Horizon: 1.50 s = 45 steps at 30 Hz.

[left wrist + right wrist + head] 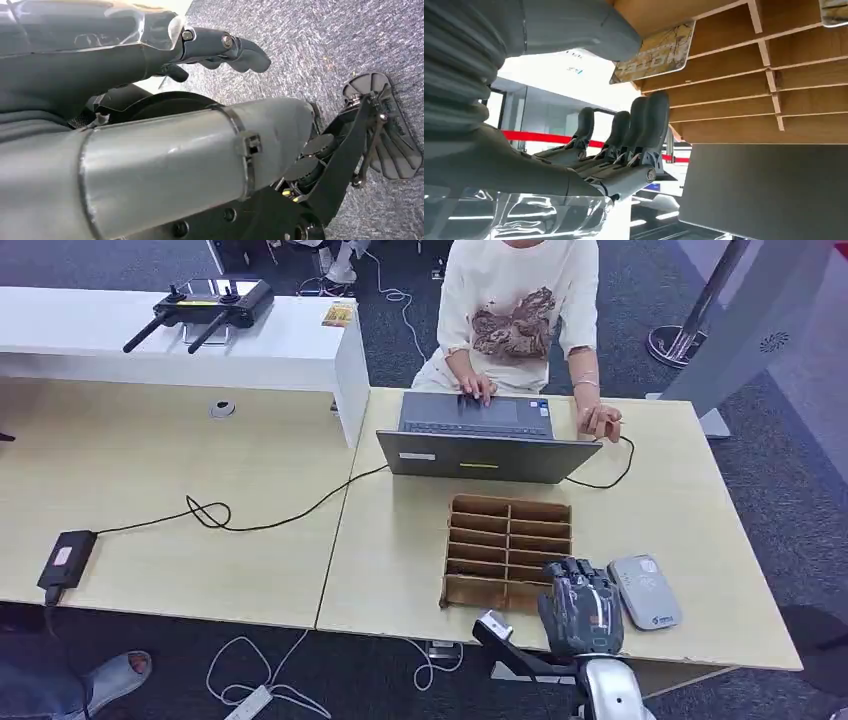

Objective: Pass the card to the sensor for recognition and then transmit it.

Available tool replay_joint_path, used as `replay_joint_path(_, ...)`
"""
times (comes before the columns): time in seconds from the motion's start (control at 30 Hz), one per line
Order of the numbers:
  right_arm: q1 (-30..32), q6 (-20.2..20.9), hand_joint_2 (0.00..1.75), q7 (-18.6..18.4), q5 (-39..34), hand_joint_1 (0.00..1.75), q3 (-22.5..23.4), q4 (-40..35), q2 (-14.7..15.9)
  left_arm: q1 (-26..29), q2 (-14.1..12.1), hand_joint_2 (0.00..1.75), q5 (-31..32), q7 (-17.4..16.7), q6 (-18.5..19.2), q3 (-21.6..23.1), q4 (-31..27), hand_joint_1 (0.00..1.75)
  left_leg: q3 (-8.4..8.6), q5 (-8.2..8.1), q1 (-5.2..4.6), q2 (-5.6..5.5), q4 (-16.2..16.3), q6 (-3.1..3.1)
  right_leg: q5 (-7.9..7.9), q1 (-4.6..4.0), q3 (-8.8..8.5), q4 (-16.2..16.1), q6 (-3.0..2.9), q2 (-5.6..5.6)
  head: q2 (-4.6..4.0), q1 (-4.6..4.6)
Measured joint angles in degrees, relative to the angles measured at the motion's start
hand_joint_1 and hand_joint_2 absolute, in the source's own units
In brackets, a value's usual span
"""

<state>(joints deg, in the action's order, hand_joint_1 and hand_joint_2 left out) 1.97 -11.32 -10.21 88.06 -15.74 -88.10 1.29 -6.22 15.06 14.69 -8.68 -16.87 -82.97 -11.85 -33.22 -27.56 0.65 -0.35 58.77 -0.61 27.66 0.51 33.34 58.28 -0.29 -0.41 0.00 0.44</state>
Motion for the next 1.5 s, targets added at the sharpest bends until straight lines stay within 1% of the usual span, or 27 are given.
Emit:
replay_joint_path(0.03,-0.2,0.1,1.75,0.0,0.0,1.22,0.0,0.2,0.0,0.0,0.0,0.0,0.0,0.0,0.0,0.0,0.0,0.0,0.0,0.0,0.0,0.0,0.0,0.0,0.0,0.0,0.0,0.0,0.0,0.0,0.0,0.0)
replay_joint_path(0.1,-0.7,0.3,1.75,0.0,0.0,1.22,-0.2,0.7,0.0,0.0,0.0,0.0,-0.1,0.0,-0.1,0.0,0.0,0.0,0.0,0.0,0.0,0.0,0.0,0.0,0.0,0.0,0.0,0.0,0.0,0.0,0.0,0.0)
replay_joint_path(0.13,-1.0,0.3,1.75,0.0,0.0,1.15,-0.3,0.9,0.0,0.0,0.0,0.0,-0.1,0.0,-0.2,0.0,0.0,0.0,0.0,0.0,0.0,0.0,0.0,0.0,0.0,0.0,0.0,0.0,0.0,0.0,0.0,0.0)
replay_joint_path(0.17,-1.1,0.4,1.75,0.0,0.0,1.03,-0.3,1.0,0.0,0.0,0.0,0.0,-0.2,0.0,-0.3,0.0,0.0,0.0,0.0,0.0,0.0,-0.01,0.0,0.0,0.0,0.0,0.0,0.0,0.0,-0.01,0.0,0.0)
replay_joint_path(0.23,-1.5,0.9,1.75,0.0,0.0,1.01,-0.4,1.3,0.0,0.0,0.0,0.0,-0.3,0.0,-0.5,0.0,0.0,0.0,0.0,0.0,0.0,0.01,0.0,0.0,0.0,0.0,0.0,0.0,0.0,0.01,0.0,0.0)
replay_joint_path(0.33,-2.0,1.0,1.75,0.0,0.0,0.91,-0.5,1.9,0.0,-0.1,0.0,0.0,-0.6,0.0,-0.5,0.0,0.0,0.0,0.01,0.0,0.0,0.0,0.0,0.0,0.0,0.0,0.0,0.0,0.0,0.0,0.0,0.0)
replay_joint_path(0.37,-2.2,1.0,1.75,0.0,0.0,0.73,-0.5,2.1,0.0,-0.1,0.0,0.0,-0.6,0.0,-0.5,0.0,0.0,0.0,0.01,0.0,0.0,0.0,0.0,0.0,0.0,0.0,0.0,0.0,0.0,0.0,0.0,0.0)
replay_joint_path(0.4,-2.3,1.0,1.75,0.0,0.0,0.7,-0.5,2.3,0.0,-0.1,0.0,0.0,-0.6,0.0,-0.5,0.0,0.0,0.0,0.01,0.0,0.0,0.0,0.0,0.0,0.0,0.0,0.0,0.0,0.0,0.0,0.0,0.0)
replay_joint_path(0.5,-2.6,1.1,1.75,0.0,0.0,0.82,-0.5,2.8,0.0,-0.1,0.0,0.0,-0.6,0.0,-0.6,0.0,0.0,0.0,0.0,0.0,0.0,0.0,0.0,0.0,0.0,0.0,0.0,0.0,0.0,0.0,0.0,0.0)
replay_joint_path(0.57,-2.8,1.1,1.75,0.1,0.0,0.8,-0.5,3.1,0.0,-0.1,0.0,0.0,-0.6,0.0,-0.6,0.0,0.0,0.0,0.0,0.0,0.0,0.0,0.0,0.0,0.0,0.0,0.0,0.0,0.0,0.0,0.0,0.0)
replay_joint_path(0.6,-2.9,1.1,1.75,0.1,0.0,0.84,-0.5,3.3,0.0,-0.1,0.0,0.0,-0.5,-0.1,-0.6,0.0,0.0,0.0,0.0,0.0,0.0,0.0,0.0,0.0,0.0,0.0,0.0,0.0,0.0,0.0,0.0,0.0)
replay_joint_path(0.7,-3.2,1.1,1.75,0.1,0.0,0.87,-0.6,3.8,0.0,-0.1,0.0,0.0,-0.5,-0.2,-0.7,0.0,0.0,0.0,0.0,0.0,0.0,0.0,0.0,0.0,0.0,0.0,0.0,0.0,0.0,0.0,0.0,0.0)
replay_joint_path(0.77,-3.5,1.1,1.75,0.1,0.0,0.96,-0.7,4.0,0.0,-0.1,0.0,0.0,-0.4,-0.3,-0.7,0.0,0.0,0.0,0.0,0.0,0.0,0.0,0.0,0.0,0.0,0.0,0.0,0.0,0.0,0.0,0.0,0.0)
replay_joint_path(0.8,-3.5,1.1,1.75,0.1,0.0,1.08,-0.7,4.1,0.0,-0.1,0.0,0.0,-0.4,-0.3,-0.7,0.0,0.0,0.0,0.01,0.0,0.0,0.0,0.0,0.0,0.0,0.0,0.0,0.0,0.0,0.0,0.0,0.0)
replay_joint_path(0.83,-3.6,1.1,1.75,0.1,0.0,1.08,-0.7,4.2,0.0,-0.1,0.0,0.0,-0.3,-0.3,-0.7,0.0,0.0,0.0,0.01,0.0,0.0,0.0,0.0,0.0,0.0,0.0,0.0,0.0,0.0,0.0,0.0,0.0)
replay_joint_path(0.87,-3.6,1.1,1.75,0.1,0.0,1.19,-0.7,4.2,0.0,-0.1,0.0,0.0,-0.3,-0.4,-0.7,0.0,0.0,0.0,0.01,0.0,0.0,0.0,0.0,0.0,0.0,0.0,0.0,0.0,0.0,0.0,0.0,0.0)
replay_joint_path(0.93,-3.6,1.1,1.75,0.1,0.0,1.19,-0.8,4.3,0.0,-0.1,0.0,0.0,-0.3,-0.5,-0.7,0.0,0.0,0.0,0.01,0.0,0.0,0.0,0.0,0.0,0.0,0.0,0.0,0.0,0.0,0.0,0.0,0.0)
replay_joint_path(0.97,-3.6,1.1,1.75,0.1,0.0,1.08,-0.8,4.4,0.0,-0.1,0.0,0.0,-0.2,-0.5,-0.8,0.0,0.0,0.0,0.01,0.0,0.0,0.0,0.0,0.0,0.0,0.0,0.0,0.0,0.0,0.0,0.0,0.0)
replay_joint_path(1.0,-3.6,1.1,1.75,0.1,0.0,0.87,-0.8,4.5,0.0,-0.1,0.0,0.0,-0.1,-0.6,-0.8,0.0,0.0,0.0,0.01,0.0,0.0,0.0,0.0,0.0,0.0,0.0,0.0,0.0,0.0,0.0,0.0,0.0)
replay_joint_path(1.07,-3.7,1.1,1.75,0.1,0.0,0.89,-0.8,4.5,0.0,-0.2,0.0,0.0,0.0,-0.8,-0.9,0.0,0.0,0.0,0.0,0.0,0.0,0.0,0.0,0.0,0.0,0.0,0.0,0.0,0.0,0.0,0.0,0.0)
replay_joint_path(1.1,-3.7,1.1,1.75,0.1,0.0,0.94,-0.8,4.6,0.0,-0.2,0.0,0.0,0.1,-0.9,-0.9,0.0,0.0,0.0,0.0,0.0,0.0,0.0,0.0,0.0,0.0,0.0,0.0,0.0,0.0,0.0,0.0,0.0)
replay_joint_path(1.17,-3.7,1.1,1.75,0.1,0.0,0.87,-0.8,4.7,0.0,-0.2,0.0,0.0,0.1,-1.1,-1.0,0.1,0.0,0.0,0.0,0.0,0.0,0.0,0.0,0.0,0.0,0.0,0.01,0.0,0.0,0.0,0.0,0.0)
replay_joint_path(1.23,-3.7,1.1,1.75,0.1,0.0,0.87,-0.8,4.8,0.0,-0.2,0.0,0.0,0.2,-1.2,-1.1,0.2,0.0,0.0,0.01,0.0,0.0,0.0,0.0,0.0,0.0,0.0,0.01,0.0,0.0,0.0,0.0,0.0)
replay_joint_path(1.37,-3.5,1.1,1.75,0.0,0.0,0.94,-0.8,4.8,0.1,-0.2,0.0,0.0,0.5,-1.6,-1.1,0.5,0.0,0.0,0.01,0.0,0.0,0.01,0.0,0.0,0.0,0.0,0.01,0.0,0.0,0.0,0.0,0.0)
replay_joint_path(1.4,-3.5,1.1,1.75,-0.1,0.0,0.99,-0.8,4.8,0.1,-0.2,0.0,0.0,0.5,-1.6,-1.1,0.5,0.0,0.0,0.01,0.0,0.0,0.01,0.0,0.0,0.0,0.0,0.01,0.0,0.0,0.01,0.0,0.0)
replay_joint_path(1.47,-3.4,1.2,1.75,-0.4,0.0,1.03,-0.8,4.8,0.2,-0.2,0.0,0.0,0.7,-1.6,-1.1,0.5,0.0,0.0,0.01,0.0,0.0,0.01,0.0,0.0,0.0,0.0,0.01,0.0,0.0,0.01,0.0,0.0)
replay_joint_path(1.5,-3.4,1.3,1.75,-0.4,0.0,1.17,-0.8,4.8,0.2,-0.2,0.0,0.0,0.7,-1.6,-1.1,0.6,0.0,0.0,0.01,0.0,0.0,0.01,0.0,0.0,0.0,0.0,0.01,0.0,0.0,0.01,0.0,0.0)
